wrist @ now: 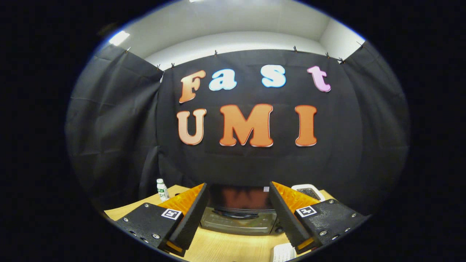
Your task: Open the toaster oven, put the food inside, and close the toaster oven door.
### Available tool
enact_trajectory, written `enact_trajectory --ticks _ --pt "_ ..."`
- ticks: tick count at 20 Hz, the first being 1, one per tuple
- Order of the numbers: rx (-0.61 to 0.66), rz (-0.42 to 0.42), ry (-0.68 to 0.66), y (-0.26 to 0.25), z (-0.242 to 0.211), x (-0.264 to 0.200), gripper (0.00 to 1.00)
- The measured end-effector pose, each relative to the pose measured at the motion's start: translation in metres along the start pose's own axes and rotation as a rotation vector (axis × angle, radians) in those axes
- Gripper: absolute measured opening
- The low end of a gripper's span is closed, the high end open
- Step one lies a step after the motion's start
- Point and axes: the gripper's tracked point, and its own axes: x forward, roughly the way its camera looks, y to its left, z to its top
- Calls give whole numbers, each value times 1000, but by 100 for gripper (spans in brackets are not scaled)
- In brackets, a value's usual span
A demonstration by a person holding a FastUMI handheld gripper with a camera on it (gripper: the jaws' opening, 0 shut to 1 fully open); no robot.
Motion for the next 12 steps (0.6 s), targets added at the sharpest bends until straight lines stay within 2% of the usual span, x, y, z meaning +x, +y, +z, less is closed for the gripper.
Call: enact_trajectory --ticks 6,12 --pt "-6 -49 -115 -45 79 -52 98" --pt "-18 -58 -149 -75 108 -83 98"
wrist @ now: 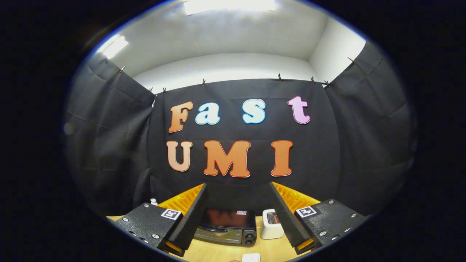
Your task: Open the toaster oven, put the food inside, and close the toaster oven door.
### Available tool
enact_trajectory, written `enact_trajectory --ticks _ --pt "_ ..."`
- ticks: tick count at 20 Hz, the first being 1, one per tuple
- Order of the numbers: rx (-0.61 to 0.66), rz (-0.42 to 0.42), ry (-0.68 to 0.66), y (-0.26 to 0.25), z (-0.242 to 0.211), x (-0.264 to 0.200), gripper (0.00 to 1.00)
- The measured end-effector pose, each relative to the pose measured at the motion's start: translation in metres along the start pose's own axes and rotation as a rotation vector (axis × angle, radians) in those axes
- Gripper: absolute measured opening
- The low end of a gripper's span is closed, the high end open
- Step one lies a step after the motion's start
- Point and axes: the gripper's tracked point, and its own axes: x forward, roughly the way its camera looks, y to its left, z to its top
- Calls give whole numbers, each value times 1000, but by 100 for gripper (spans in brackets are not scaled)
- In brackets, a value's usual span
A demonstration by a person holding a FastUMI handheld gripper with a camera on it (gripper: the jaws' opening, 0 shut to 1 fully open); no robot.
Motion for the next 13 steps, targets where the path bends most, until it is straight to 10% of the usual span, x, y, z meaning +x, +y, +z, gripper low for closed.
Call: enact_trajectory --ticks 13 --pt "-10 -11 -122 -21 46 -31 98"
